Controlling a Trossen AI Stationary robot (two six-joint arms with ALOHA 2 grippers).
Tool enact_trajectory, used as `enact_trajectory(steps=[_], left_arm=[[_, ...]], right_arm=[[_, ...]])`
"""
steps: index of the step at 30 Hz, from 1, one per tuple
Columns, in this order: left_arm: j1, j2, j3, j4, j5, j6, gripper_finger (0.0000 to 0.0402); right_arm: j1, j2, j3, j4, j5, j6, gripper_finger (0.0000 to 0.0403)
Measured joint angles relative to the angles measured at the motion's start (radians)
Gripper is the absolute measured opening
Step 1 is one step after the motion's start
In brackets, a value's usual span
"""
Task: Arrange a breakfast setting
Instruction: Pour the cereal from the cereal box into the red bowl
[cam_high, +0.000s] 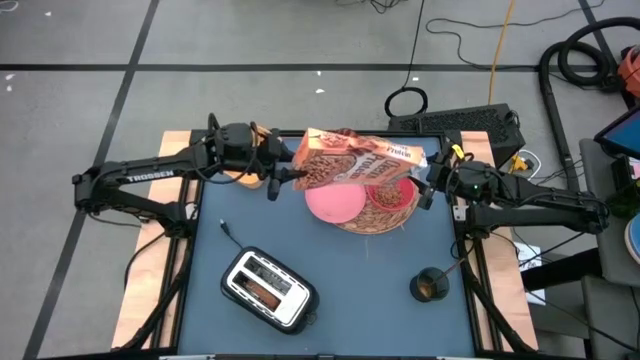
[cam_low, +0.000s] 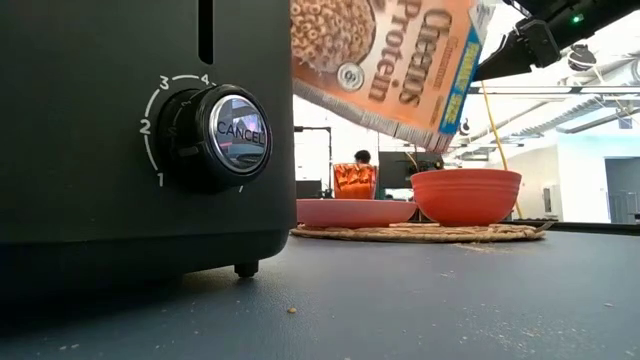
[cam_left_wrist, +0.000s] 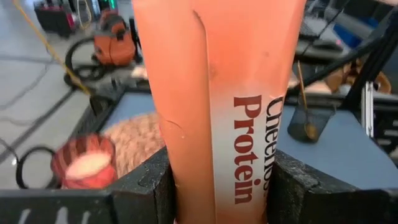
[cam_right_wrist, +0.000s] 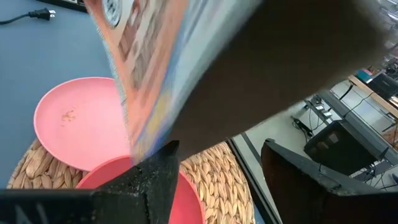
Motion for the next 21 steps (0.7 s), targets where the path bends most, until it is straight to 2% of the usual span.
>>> enact_trajectory(steps=[21], left_arm=[[-0.001,-0.002,-0.001,0.016,0.006,-0.001,0.0177]], right_arm=[[0.000,0.000,0.000,0.000,0.000,-0.002,0.0215]])
